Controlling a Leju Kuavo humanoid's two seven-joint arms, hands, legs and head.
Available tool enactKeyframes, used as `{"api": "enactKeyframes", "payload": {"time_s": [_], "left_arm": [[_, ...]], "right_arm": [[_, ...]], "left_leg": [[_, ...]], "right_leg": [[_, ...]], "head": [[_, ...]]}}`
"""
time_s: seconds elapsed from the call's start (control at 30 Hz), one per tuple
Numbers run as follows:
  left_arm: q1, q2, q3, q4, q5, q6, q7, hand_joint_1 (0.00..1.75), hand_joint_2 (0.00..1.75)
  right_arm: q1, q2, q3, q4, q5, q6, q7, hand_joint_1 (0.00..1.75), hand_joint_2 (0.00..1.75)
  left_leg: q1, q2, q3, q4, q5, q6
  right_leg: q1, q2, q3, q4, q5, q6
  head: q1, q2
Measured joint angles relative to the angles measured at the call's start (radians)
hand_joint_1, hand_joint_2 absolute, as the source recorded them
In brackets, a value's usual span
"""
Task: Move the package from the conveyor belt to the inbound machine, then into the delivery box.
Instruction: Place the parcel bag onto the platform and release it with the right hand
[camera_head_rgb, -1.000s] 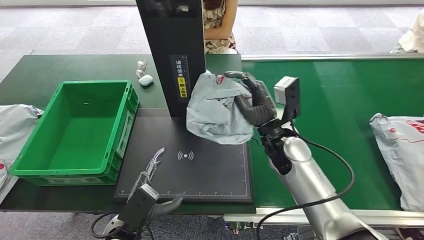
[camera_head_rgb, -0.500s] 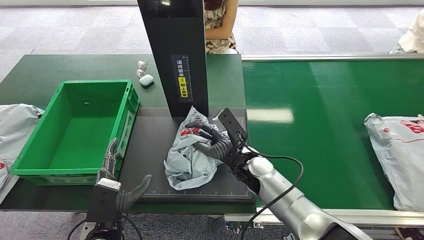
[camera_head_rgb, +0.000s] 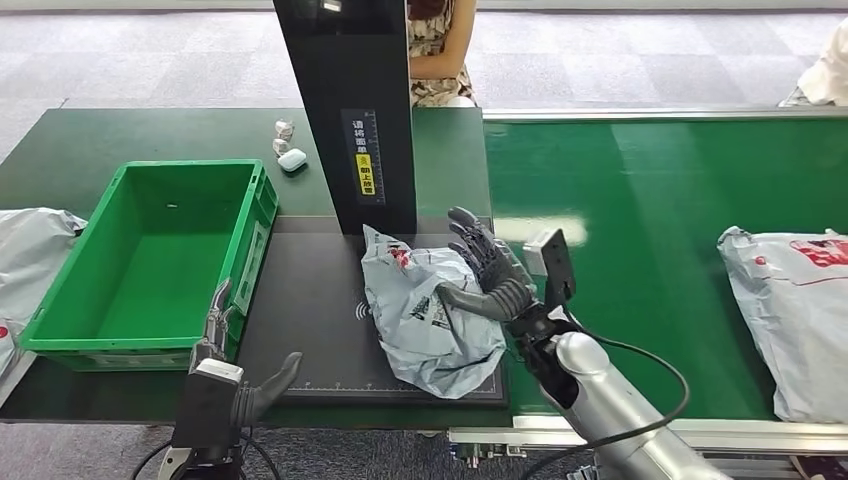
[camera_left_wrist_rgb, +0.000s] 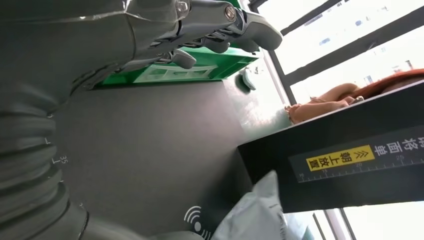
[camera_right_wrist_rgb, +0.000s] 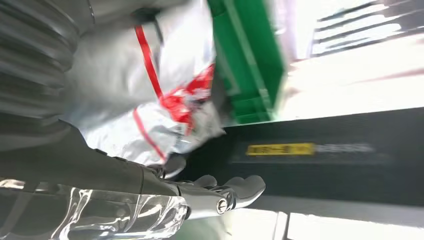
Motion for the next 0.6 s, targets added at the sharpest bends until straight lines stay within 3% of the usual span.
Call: {"api": "enactKeyframes", "payload": {"time_s": [0.17,0.33,0.6], "left_arm": [[0.001,0.0,-0.003,-0.01,-0.033,-0.03,0.005,0.0,1.75],[0.0,-0.001,-0.012,-0.021,-0.087,-0.084,0.026,0.0,1.75],[0.003,-0.001,-0.034,-0.04,-0.132,-0.113,0.047,0.0,1.75]], "right_arm": [[0.196,-0.006,-0.13,-0.251,0.025,0.011,-0.063,0.0,1.75],[0.359,0.023,-0.238,-0.433,0.063,0.029,-0.061,0.0,1.75],[0.469,0.083,-0.349,-0.502,0.079,0.072,-0.033,0.0,1.75]], "left_leg": [[0.0,0.0,0.0,-0.001,-0.001,-0.002],[0.001,0.0,0.0,-0.001,-0.002,-0.002],[0.001,0.002,0.0,-0.001,-0.001,-0.002]], "right_leg": [[0.0,0.0,0.0,0.0,-0.002,-0.001],[0.0,0.0,0.0,0.0,-0.002,-0.001],[0.0,0.001,0.0,0.0,-0.002,-0.001]], "head": [[0.0,0.0],[0.0,0.0],[0.0,0.0]]}}
